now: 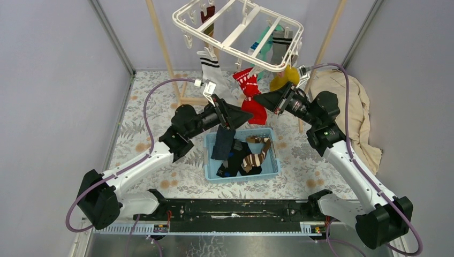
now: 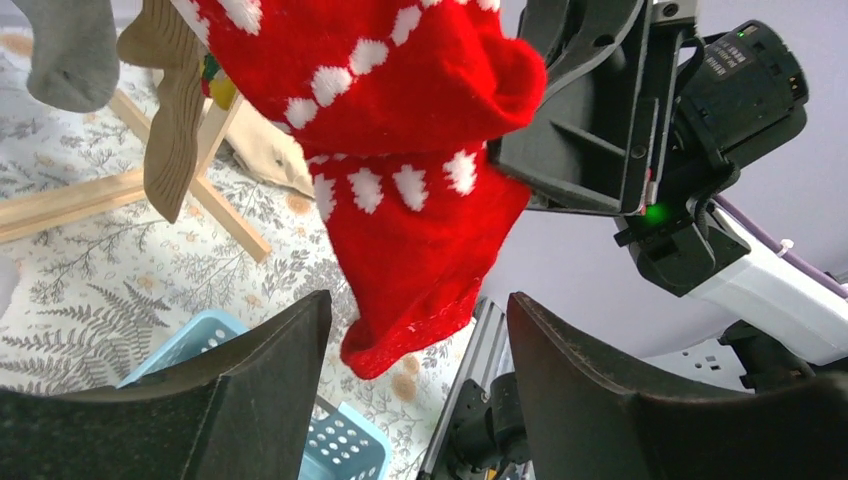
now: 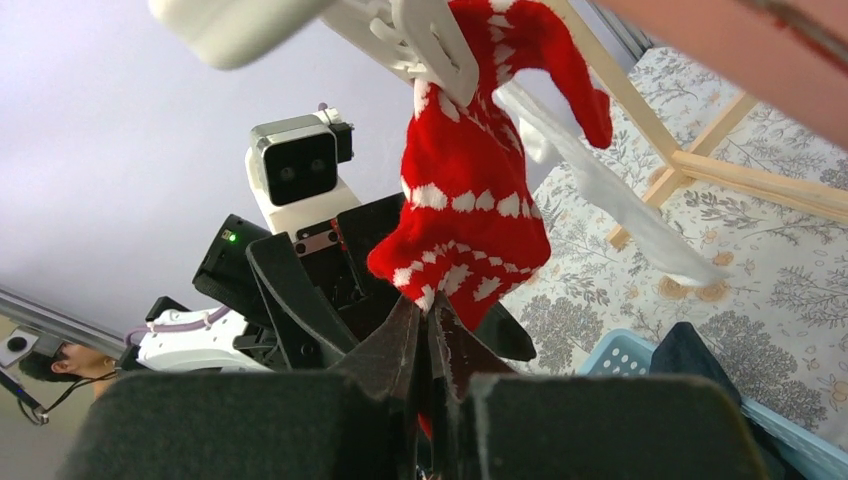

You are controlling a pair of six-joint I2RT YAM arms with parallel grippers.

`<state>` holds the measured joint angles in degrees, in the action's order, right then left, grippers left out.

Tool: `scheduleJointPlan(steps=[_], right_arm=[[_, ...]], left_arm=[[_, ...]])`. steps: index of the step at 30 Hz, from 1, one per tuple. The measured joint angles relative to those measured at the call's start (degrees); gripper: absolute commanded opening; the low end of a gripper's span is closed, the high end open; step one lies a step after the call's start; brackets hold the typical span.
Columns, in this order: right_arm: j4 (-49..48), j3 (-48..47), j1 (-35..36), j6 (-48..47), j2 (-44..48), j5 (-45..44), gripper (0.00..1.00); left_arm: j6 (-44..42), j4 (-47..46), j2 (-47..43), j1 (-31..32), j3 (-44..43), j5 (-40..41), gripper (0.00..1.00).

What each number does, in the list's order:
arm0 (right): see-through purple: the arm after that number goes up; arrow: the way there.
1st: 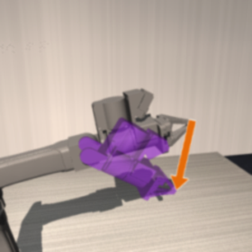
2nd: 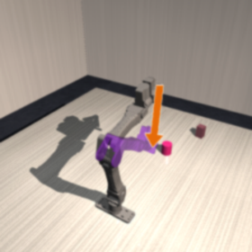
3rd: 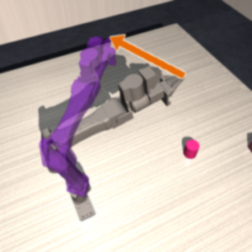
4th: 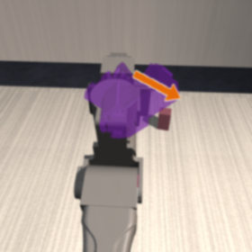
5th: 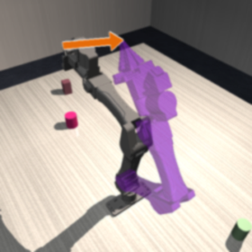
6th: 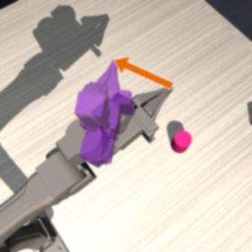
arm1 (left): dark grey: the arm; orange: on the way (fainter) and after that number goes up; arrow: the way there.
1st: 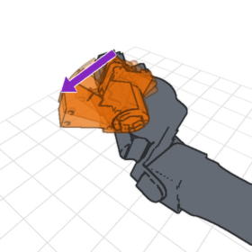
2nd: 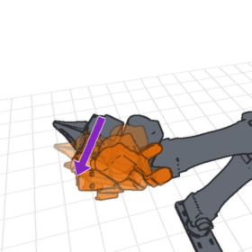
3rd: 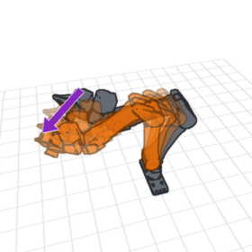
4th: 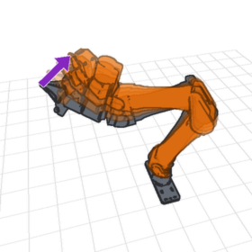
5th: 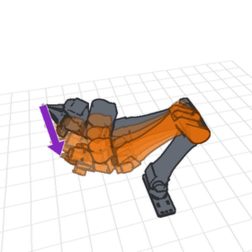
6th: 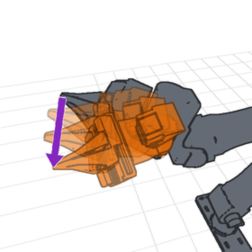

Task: Remove the socks clipped to the hanger
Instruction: Remove the sock from the hanger.

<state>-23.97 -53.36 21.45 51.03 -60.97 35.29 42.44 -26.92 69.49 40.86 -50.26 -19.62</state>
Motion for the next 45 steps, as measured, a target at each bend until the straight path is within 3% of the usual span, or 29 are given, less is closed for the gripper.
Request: scheduleJointPlan(steps=[6, 13, 17, 23, 24, 28, 42, 45], right_arm=[[1.0, 0.0, 0.6, 0.0, 0.0, -1.5, 0.0], [1.0, 0.0, 1.0, -0.2, 0.0, -2.3, 0.04], [1.8, 0.0, 1.1, -1.0, 0.1, -3.4, 0.27], [6.0, 0.0, 1.3, -4.0, 2.1, -6.9, 0.52], [6.7, 0.0, 1.3, -4.6, 2.6, -7.6, 0.68], [10.2, 0.0, 1.3, -7.4, 5.2, -10.4, 0.99], [28.3, -3.9, 1.4, -17.3, 10.1, -21.3, 1.0], [30.3, -7.1, 1.4, -18.3, 10.3, -23.2, 0.85]], left_arm=[[-1.1, -3.7, 0.0, 0.4, 1.5, 1.9, 0.3], [-0.8, -4.9, 0.0, 0.3, 1.5, 2.0, 0.06], [-0.7, -4.8, 0.0, 0.3, 1.5, 1.6, 0.04], [-0.9, -4.1, -0.2, 0.4, 1.4, 1.6, 0.04], [-0.9, -4.0, -0.3, 0.3, 1.4, 1.6, 0.04], [-1.0, -3.8, -0.6, 0.3, 1.4, 1.6, 0.04], [-1.0, -2.4, -0.8, 0.3, 1.2, 1.6, 0.04], [-1.0, -2.3, -0.7, 0.4, 0.7, 1.7, 0.04]])
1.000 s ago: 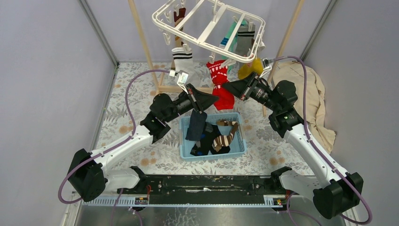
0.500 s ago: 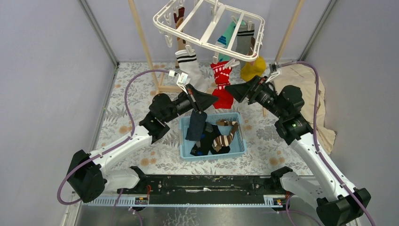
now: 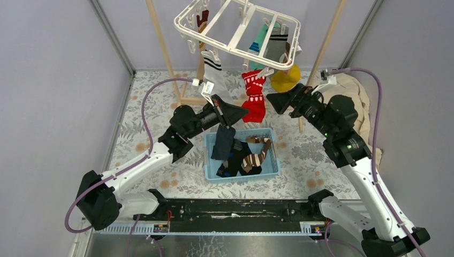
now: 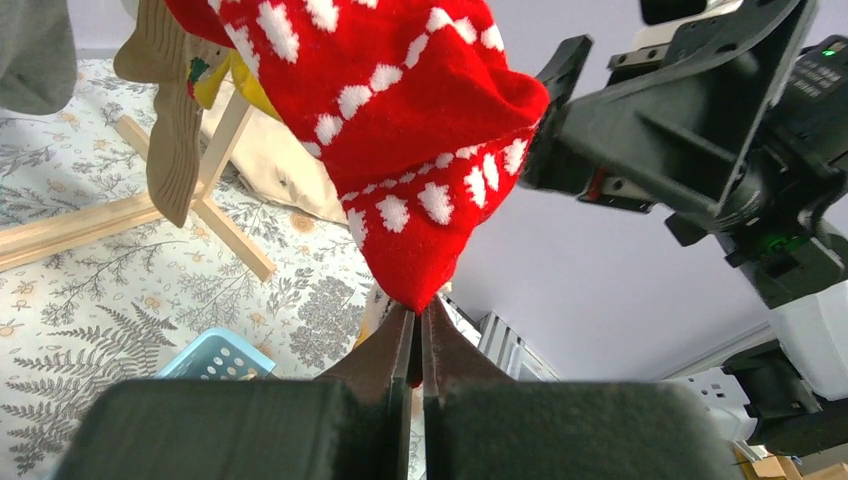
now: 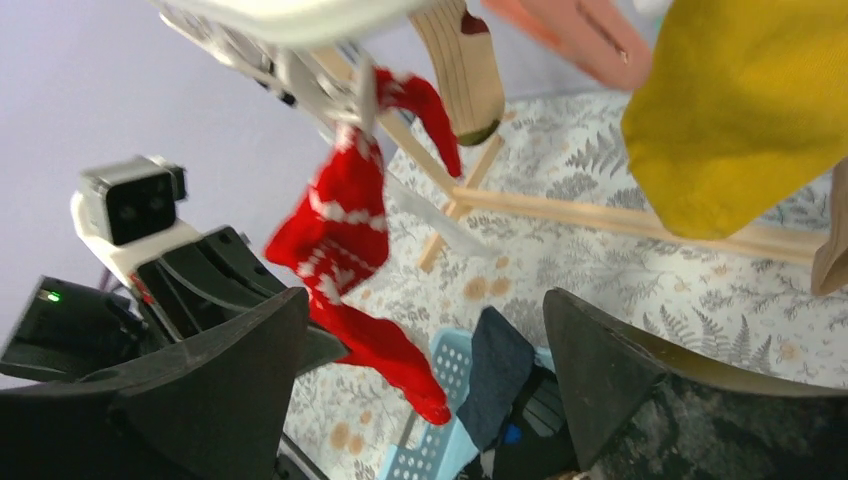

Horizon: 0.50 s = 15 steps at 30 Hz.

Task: Remove the socks clipped to the hanger
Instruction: Remove the sock from the hanger.

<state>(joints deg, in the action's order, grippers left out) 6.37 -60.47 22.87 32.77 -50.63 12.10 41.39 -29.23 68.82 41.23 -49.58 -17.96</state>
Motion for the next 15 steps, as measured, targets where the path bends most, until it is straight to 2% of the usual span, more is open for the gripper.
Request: scheduleJointPlan(steps=[3, 7, 10, 15], right_arm=[[1.2, -4.0, 0.0, -0.7, -0.4, -1.9, 0.75], [0.5, -7.2, 0.0, -0.2, -1.5, -4.1, 0.68], [0.2, -8.2, 0.0, 0.5, -3.0, -5.3, 0.64], [0.3, -9.1, 0.8, 1.2, -6.7, -7.8, 0.66]], left_arm=[[0.0, -0.2, 0.3, 0.0, -0.5, 0.0, 0.04], [0.1, -0.2, 1.4, 0.3, -1.2, 0.3, 0.04], [0.1, 0.0, 2.1, 0.5, -1.6, 0.4, 0.04], [0.5, 0.7, 2.4, 0.9, -2.5, 1.2, 0.03]])
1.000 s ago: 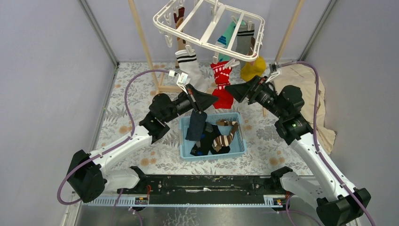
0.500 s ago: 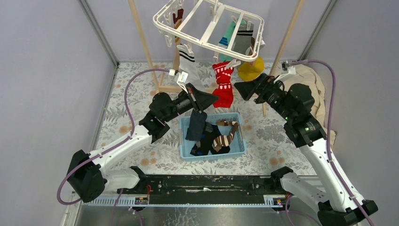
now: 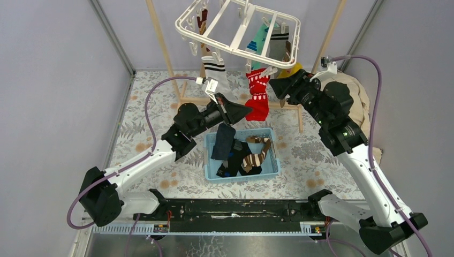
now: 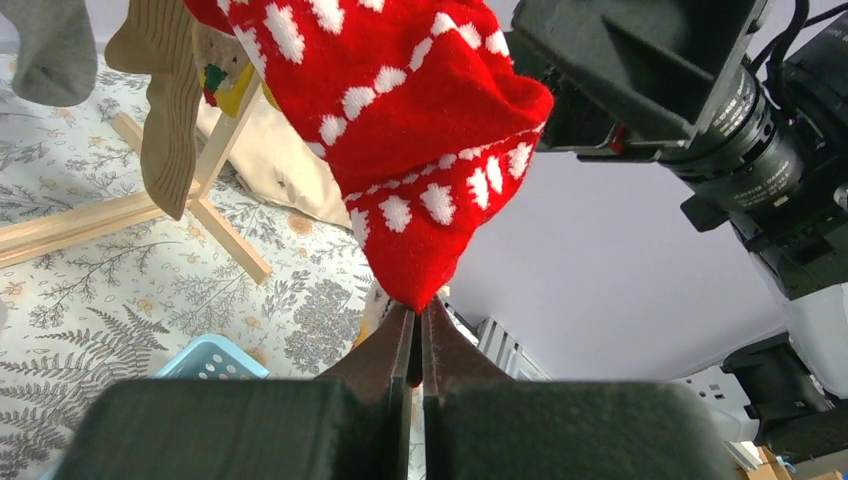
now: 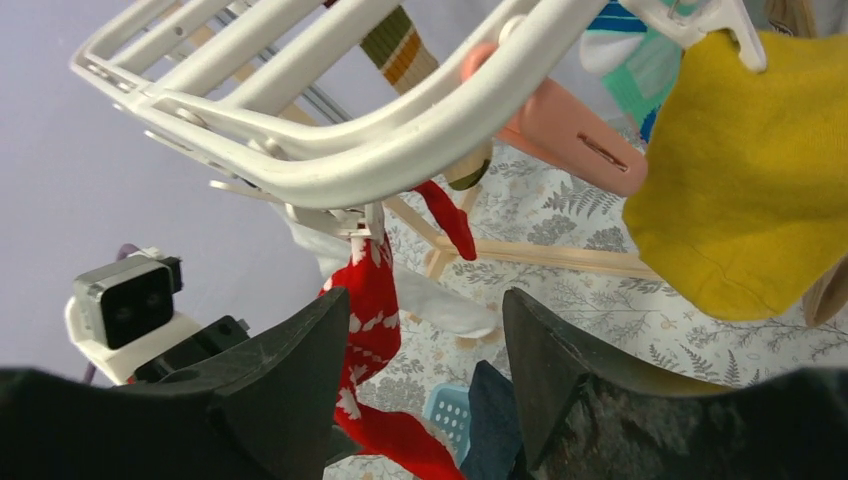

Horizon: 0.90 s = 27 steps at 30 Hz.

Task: Remove the socks clipped to the hanger
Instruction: Remove the sock from the hanger.

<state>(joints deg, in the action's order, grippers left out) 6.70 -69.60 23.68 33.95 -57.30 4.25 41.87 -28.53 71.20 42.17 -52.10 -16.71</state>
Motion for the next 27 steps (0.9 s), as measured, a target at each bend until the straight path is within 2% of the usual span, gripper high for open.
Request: scheduleJointPlan(steps=[11, 27], right_arm=[[1.6, -5.6, 6.7, -2.6, -2.3, -7.6, 0.67], [4.3, -10.2, 10.4, -5.5, -6.7, -16.5, 0.6]], left_arm=[[1.8, 1.9, 1.2, 0.5, -1.1, 3.2, 0.03], [2.1, 2.9, 1.4, 1.3, -1.6, 4.1, 0.03]])
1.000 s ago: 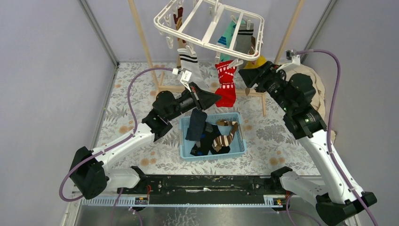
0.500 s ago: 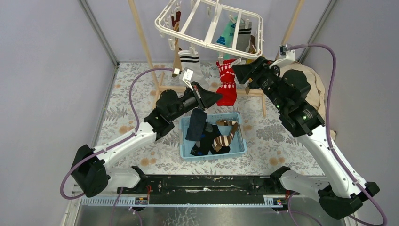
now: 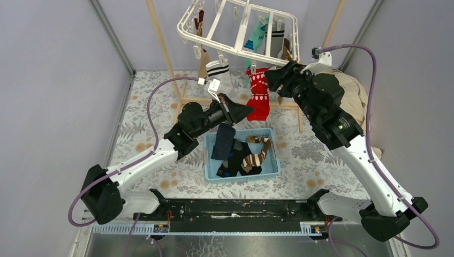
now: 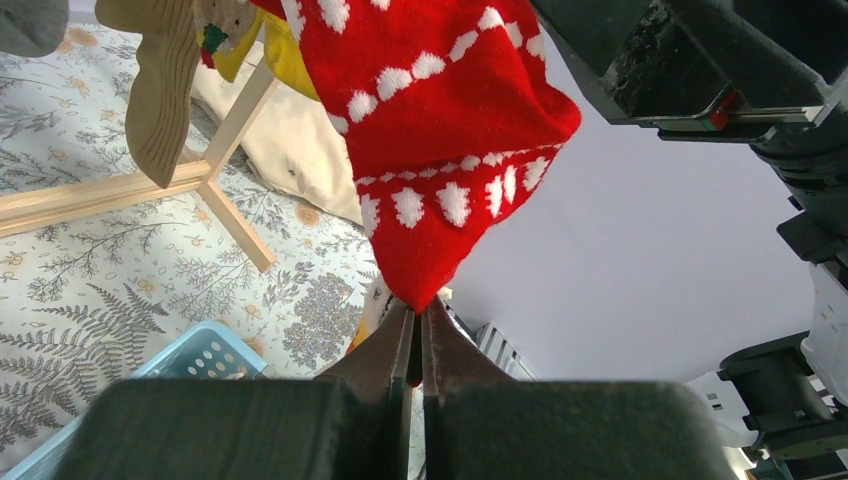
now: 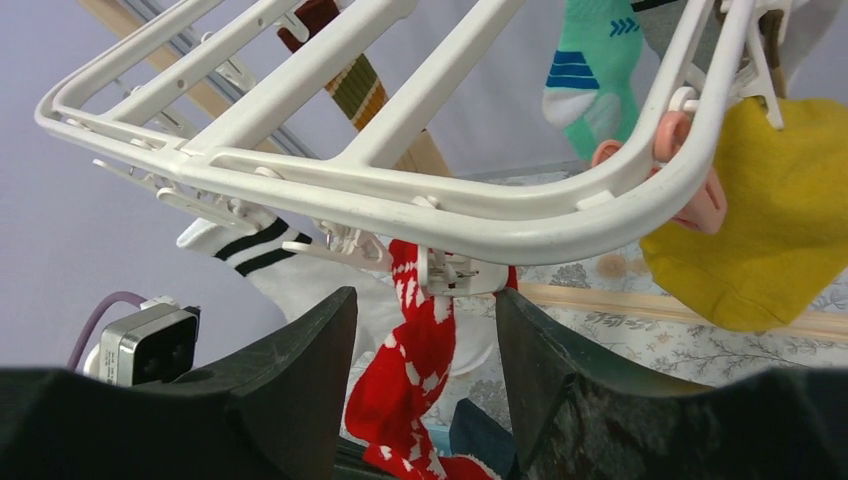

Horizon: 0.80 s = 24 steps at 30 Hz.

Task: Remove the socks clipped to the hanger
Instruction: Remove the sock from the hanger.

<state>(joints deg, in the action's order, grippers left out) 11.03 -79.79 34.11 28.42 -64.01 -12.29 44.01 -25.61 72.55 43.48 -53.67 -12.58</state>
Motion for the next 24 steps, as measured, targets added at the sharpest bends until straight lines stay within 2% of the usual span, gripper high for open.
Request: scheduleJointPlan(steps=[24], right_arm=[[0.6, -1.0, 0.0, -1.2, -1.1, -3.4, 0.55]], left_arm=[[0.0, 0.1, -1.6, 0.0, 0.0, 0.0, 0.03]])
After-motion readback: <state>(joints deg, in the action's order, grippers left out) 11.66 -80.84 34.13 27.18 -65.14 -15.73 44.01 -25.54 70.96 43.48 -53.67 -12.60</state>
